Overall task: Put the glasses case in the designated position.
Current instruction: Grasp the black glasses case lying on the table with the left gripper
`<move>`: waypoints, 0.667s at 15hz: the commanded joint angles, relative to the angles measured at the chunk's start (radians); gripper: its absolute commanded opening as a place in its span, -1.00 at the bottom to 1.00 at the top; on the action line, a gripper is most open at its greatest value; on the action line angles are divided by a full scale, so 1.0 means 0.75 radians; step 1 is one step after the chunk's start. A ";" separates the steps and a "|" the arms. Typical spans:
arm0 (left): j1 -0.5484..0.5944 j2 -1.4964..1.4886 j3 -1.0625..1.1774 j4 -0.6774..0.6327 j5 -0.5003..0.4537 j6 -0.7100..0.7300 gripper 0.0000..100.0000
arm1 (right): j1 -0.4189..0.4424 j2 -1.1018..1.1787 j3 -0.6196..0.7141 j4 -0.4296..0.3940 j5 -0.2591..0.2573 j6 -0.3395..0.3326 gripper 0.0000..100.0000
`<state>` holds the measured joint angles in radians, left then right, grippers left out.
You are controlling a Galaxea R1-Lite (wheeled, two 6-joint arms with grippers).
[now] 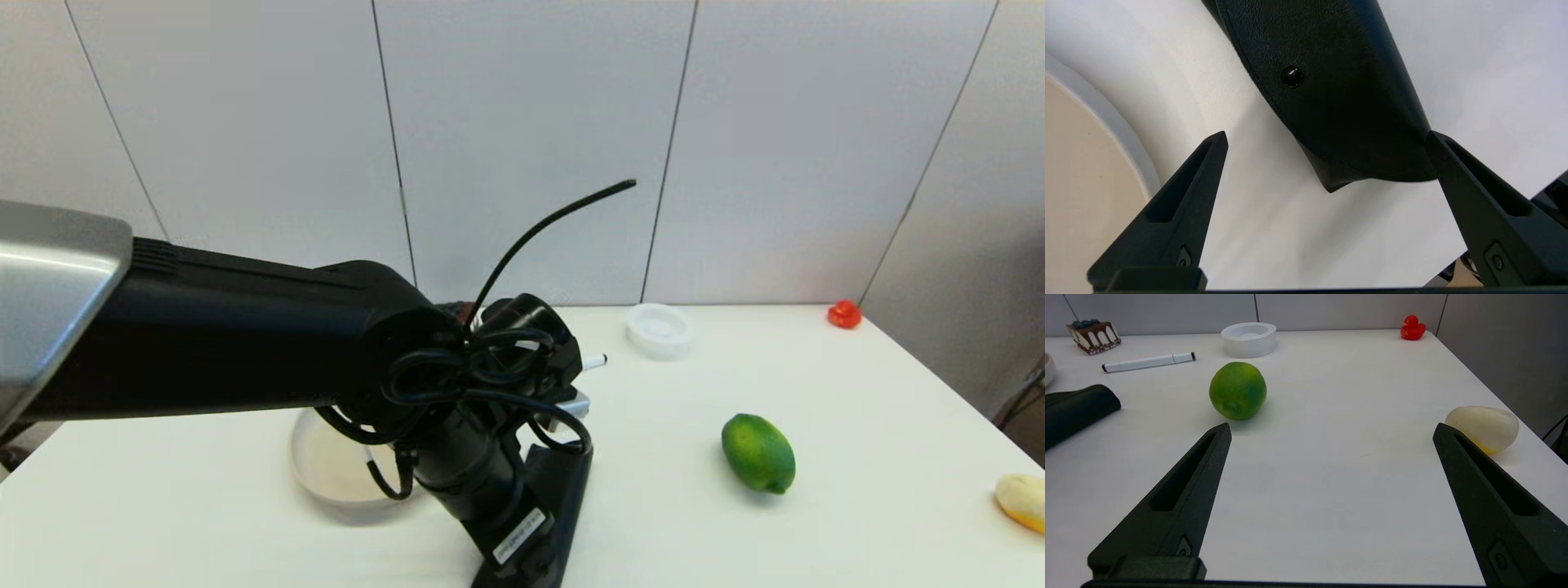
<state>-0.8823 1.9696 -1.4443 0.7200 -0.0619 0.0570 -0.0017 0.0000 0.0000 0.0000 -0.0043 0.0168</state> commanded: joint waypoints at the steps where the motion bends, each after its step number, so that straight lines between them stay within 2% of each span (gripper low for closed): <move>1: -0.018 0.047 -0.005 0.007 0.005 -0.031 1.00 | 0.000 0.002 0.000 0.000 0.000 0.000 1.00; 3: -0.030 0.047 -0.007 0.007 0.052 -0.035 1.00 | 0.000 0.002 0.000 0.000 0.000 0.000 1.00; 10: -0.055 0.037 -0.005 0.005 0.058 -0.027 1.00 | 0.000 0.000 0.000 0.000 0.000 0.000 1.00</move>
<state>-0.9174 1.9983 -1.4494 0.7202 -0.0191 0.0364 -0.0017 0.0000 0.0000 0.0000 -0.0047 0.0168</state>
